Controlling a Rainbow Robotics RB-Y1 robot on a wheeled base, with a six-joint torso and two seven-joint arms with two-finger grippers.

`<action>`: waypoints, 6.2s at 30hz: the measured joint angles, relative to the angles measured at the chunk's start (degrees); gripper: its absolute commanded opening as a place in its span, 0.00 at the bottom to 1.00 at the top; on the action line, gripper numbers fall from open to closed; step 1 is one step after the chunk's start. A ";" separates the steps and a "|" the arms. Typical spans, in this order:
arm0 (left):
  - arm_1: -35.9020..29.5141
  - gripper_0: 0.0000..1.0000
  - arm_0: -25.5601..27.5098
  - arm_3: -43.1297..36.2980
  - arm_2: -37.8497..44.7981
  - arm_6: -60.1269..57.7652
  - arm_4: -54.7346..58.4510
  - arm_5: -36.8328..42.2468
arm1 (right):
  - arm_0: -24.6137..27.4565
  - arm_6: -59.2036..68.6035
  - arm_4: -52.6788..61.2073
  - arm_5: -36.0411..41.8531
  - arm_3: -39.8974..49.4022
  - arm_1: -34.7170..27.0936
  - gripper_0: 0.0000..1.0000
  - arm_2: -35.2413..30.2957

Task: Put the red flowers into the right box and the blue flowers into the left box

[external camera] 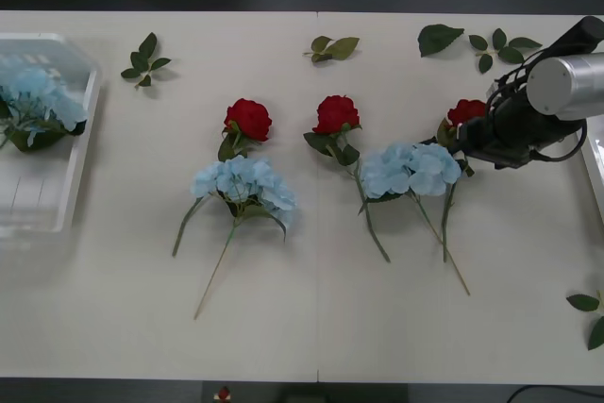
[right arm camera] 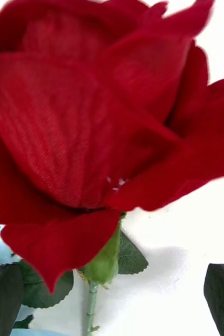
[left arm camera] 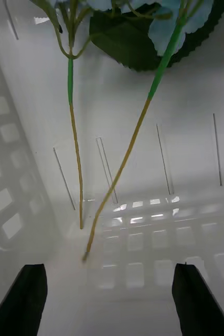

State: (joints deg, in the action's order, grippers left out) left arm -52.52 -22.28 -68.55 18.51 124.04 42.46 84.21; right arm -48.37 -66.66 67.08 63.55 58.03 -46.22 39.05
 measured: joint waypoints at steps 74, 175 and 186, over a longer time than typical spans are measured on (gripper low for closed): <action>24.06 0.96 -21.05 -15.22 -48.27 -53.62 -15.19 -1.29 | -1.00 -19.75 -10.40 4.27 19.95 -30.91 0.00 2.94; 27.40 0.00 -18.69 -20.82 -9.72 -41.41 48.59 13.04 | 6.09 2.65 -2.78 -7.32 56.32 -23.02 0.86 5.57; 27.40 0.00 -18.69 -25.34 -11.66 -55.12 50.50 4.71 | 17.46 2.51 1.85 -30.61 58.33 -26.05 0.85 2.71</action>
State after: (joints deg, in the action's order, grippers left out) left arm -25.11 -40.97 -93.89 6.86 68.93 92.97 88.92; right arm -30.91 -64.15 68.93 32.94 116.37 -72.27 41.76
